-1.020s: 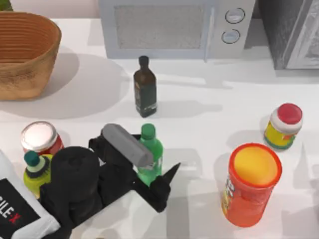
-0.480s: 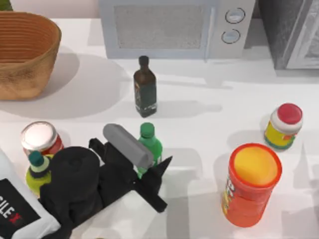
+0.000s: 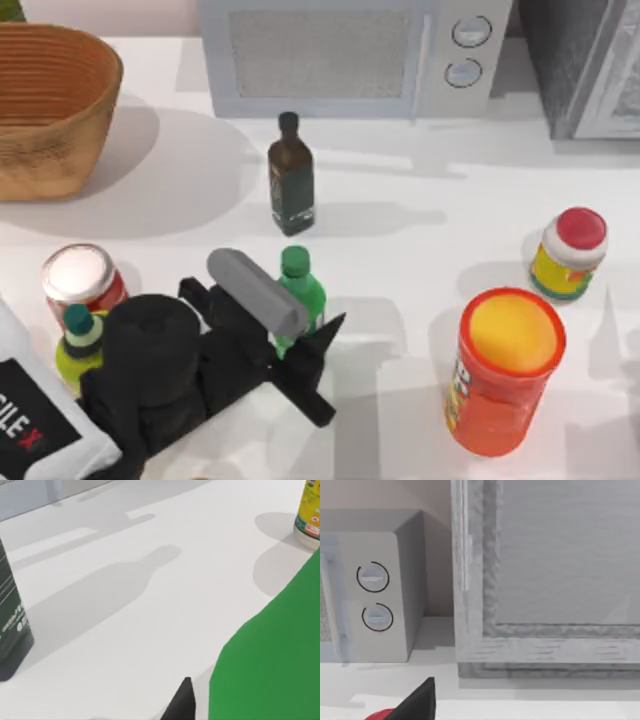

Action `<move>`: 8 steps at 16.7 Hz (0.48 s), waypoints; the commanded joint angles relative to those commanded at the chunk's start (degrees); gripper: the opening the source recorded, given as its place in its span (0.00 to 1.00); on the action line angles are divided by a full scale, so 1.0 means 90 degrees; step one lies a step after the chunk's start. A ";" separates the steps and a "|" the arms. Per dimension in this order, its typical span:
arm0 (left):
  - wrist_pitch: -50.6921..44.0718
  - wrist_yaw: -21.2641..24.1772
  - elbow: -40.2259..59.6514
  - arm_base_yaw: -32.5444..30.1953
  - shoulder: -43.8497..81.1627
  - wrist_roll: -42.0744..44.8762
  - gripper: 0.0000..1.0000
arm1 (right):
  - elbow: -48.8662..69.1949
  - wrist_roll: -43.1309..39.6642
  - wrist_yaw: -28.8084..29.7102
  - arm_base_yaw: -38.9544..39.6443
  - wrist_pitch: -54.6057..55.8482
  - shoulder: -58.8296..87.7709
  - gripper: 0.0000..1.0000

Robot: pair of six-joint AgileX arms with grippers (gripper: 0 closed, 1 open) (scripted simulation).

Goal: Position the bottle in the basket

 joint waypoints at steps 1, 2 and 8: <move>0.0000 0.0000 0.0000 0.0000 0.0000 0.0000 0.00 | 0.0000 0.0000 0.0000 0.0000 0.0000 0.0000 1.00; -0.0002 -0.0001 -0.0008 0.0004 0.0000 0.0009 0.00 | 0.0000 0.0000 0.0000 0.0000 0.0000 0.0000 1.00; -0.0581 -0.0057 0.0462 0.0249 -0.0351 0.0002 0.00 | 0.0000 0.0000 0.0000 0.0000 0.0000 0.0000 1.00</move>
